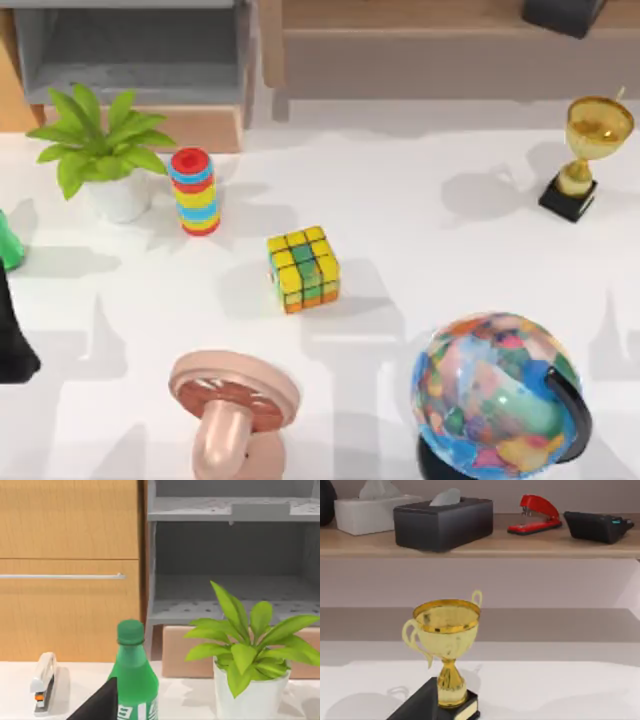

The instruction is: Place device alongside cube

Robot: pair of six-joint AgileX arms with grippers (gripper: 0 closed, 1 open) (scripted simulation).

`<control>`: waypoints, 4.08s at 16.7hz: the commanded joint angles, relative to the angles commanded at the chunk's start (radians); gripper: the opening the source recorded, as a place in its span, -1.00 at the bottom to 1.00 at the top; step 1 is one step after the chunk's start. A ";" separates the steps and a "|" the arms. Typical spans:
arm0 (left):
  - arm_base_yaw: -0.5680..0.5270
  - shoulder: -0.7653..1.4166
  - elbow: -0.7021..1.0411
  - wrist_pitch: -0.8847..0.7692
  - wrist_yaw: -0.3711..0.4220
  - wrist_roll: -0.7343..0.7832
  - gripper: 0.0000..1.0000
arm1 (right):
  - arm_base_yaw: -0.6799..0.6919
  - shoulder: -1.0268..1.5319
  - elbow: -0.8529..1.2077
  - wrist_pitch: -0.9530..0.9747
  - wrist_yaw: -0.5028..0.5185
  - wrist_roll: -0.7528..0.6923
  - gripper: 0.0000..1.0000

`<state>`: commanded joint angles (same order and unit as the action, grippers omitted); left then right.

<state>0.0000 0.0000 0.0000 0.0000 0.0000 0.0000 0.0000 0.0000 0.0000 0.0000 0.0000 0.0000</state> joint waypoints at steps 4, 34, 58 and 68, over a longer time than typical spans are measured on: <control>0.000 0.000 0.000 0.000 0.000 0.000 1.00 | -0.008 0.030 0.030 -0.018 0.000 -0.019 1.00; 0.000 0.000 0.000 0.000 0.000 0.000 1.00 | -0.462 2.211 1.708 -1.058 -0.024 -1.082 1.00; 0.000 0.000 0.000 0.000 0.000 0.000 1.00 | -0.458 2.264 1.630 -0.927 -0.024 -1.078 -0.51; 0.000 0.000 0.000 0.000 0.000 0.000 1.00 | -0.458 2.264 1.630 -0.927 -0.024 -1.078 -1.00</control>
<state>0.0000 0.0000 0.0000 0.0000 0.0000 0.0000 -0.4585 2.2639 1.6304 -0.9274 -0.0237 -1.0784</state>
